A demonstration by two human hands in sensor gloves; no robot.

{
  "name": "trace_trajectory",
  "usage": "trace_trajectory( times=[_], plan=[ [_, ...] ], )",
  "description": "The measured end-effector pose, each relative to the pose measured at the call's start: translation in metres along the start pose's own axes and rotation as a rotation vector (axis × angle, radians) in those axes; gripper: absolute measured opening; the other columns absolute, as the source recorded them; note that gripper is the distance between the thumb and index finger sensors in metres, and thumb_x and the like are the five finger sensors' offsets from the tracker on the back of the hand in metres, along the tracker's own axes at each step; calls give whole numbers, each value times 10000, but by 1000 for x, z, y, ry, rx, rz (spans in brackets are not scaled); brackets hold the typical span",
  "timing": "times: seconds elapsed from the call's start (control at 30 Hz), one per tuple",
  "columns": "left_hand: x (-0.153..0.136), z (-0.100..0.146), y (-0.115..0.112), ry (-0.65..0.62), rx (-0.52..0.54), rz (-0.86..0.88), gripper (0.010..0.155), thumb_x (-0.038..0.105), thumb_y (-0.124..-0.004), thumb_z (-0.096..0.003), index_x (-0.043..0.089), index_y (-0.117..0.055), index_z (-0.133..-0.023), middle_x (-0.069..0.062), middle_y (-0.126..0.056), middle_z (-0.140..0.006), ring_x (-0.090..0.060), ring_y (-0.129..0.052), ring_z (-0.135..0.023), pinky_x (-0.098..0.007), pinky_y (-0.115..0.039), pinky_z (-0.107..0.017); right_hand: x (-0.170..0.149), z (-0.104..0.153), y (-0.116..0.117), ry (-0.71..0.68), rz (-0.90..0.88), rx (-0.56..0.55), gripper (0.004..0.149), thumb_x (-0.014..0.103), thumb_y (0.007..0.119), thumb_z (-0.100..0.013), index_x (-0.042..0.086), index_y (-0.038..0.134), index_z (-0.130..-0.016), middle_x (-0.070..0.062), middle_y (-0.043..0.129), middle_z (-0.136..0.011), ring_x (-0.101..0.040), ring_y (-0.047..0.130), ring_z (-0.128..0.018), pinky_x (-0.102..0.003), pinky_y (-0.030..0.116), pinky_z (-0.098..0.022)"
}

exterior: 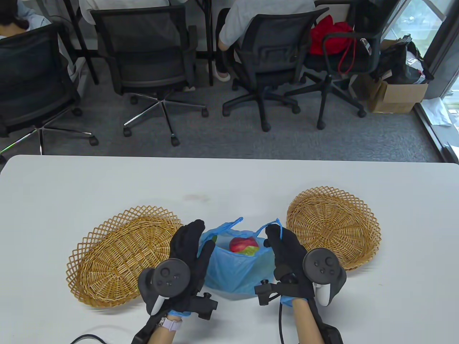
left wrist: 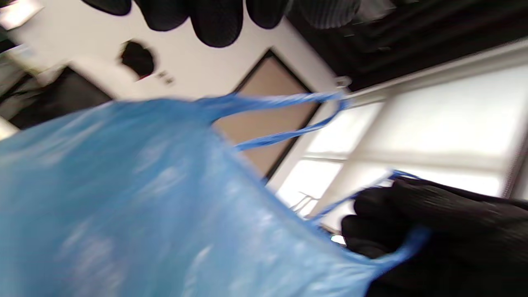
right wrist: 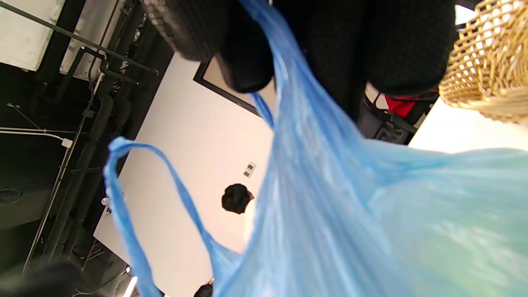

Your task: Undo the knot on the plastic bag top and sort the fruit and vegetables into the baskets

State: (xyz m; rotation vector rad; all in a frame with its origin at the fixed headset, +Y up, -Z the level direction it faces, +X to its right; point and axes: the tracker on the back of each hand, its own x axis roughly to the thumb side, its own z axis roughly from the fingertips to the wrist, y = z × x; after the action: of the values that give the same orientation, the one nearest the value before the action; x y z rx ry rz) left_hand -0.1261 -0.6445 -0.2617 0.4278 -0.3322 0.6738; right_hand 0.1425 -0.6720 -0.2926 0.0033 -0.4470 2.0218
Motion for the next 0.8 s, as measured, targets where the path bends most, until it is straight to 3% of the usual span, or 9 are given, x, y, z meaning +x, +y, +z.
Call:
trace_trajectory(
  times=[0.13,0.2,0.27,0.33,0.47,0.5,0.67,0.73,0.8],
  plan=[
    [33,6,-2,-240,11,-121,480,411,-621,-618,257,-639,-1072,-53,-741,-1084,-376,-745,-1011,-580,-659,-739,3,1,0,-23,-8,6,361,284,677,-609,110,801,-901,-234,876,-792,-275,953,-560,-556,781,-511],
    [40,6,-8,-279,-21,-149,450,409,-619,-611,276,-701,-1033,-1,-846,-1004,-304,-875,-931,-520,-760,-700,3,1,2,-43,-50,26,361,278,681,-606,112,797,-905,-225,873,-795,-268,950,-564,-553,778,-519],
    [42,4,-17,-309,-102,-147,462,405,-621,-604,275,-708,-1039,-1,-861,-1009,-305,-911,-915,-514,-775,-695,2,1,5,-59,-100,62,363,268,687,-602,115,791,-914,-222,867,-806,-269,946,-577,-554,773,-528],
    [34,0,-34,-316,-268,-134,503,406,-610,-604,246,-672,-1077,-38,-815,-1066,-345,-873,-958,-547,-730,-721,1,1,11,-82,-196,125,366,253,688,-601,115,779,-927,-226,856,-823,-278,937,-600,-561,762,-543],
    [11,-2,-51,-240,-397,-158,619,478,-546,-600,210,-500,-1156,-97,-757,-1121,-363,-863,-968,-594,-655,-749,-3,0,19,-75,-386,175,364,245,685,-607,118,767,-938,-225,835,-847,-340,896,-672,-600,714,-581],
    [7,-3,-52,-234,-392,-168,642,498,-519,-594,161,-584,-1136,-102,-793,-1095,-348,-899,-934,-587,-667,-740,-5,0,19,-74,-398,178,362,253,681,-609,130,763,-939,-210,841,-841,-310,904,-666,-580,730,-580],
    [-9,-4,-47,-122,-320,-274,715,551,-387,-573,156,-782,-1020,-91,-977,-891,-245,-1050,-661,-495,-797,-621,-16,-1,28,-18,-661,232,369,249,660,-627,128,728,-969,-194,834,-845,-246,914,-627,-537,762,-562],
    [-11,-5,-44,-40,-283,-347,719,538,-384,-576,141,-824,-984,-97,-1008,-841,-221,-1072,-597,-468,-834,-571,-21,-1,33,11,-788,262,392,227,646,-636,121,677,-1012,-194,816,-868,-210,921,-603,-513,777,-555],
    [-14,-6,-43,30,-287,-409,678,523,-439,-592,131,-833,-981,-111,-1008,-844,-174,-1086,-557,-432,-874,-519,-25,-1,37,31,-871,288,502,199,630,-641,105,496,-1115,-200,799,-891,-171,933,-556,-482,801,-527]
  ],
)
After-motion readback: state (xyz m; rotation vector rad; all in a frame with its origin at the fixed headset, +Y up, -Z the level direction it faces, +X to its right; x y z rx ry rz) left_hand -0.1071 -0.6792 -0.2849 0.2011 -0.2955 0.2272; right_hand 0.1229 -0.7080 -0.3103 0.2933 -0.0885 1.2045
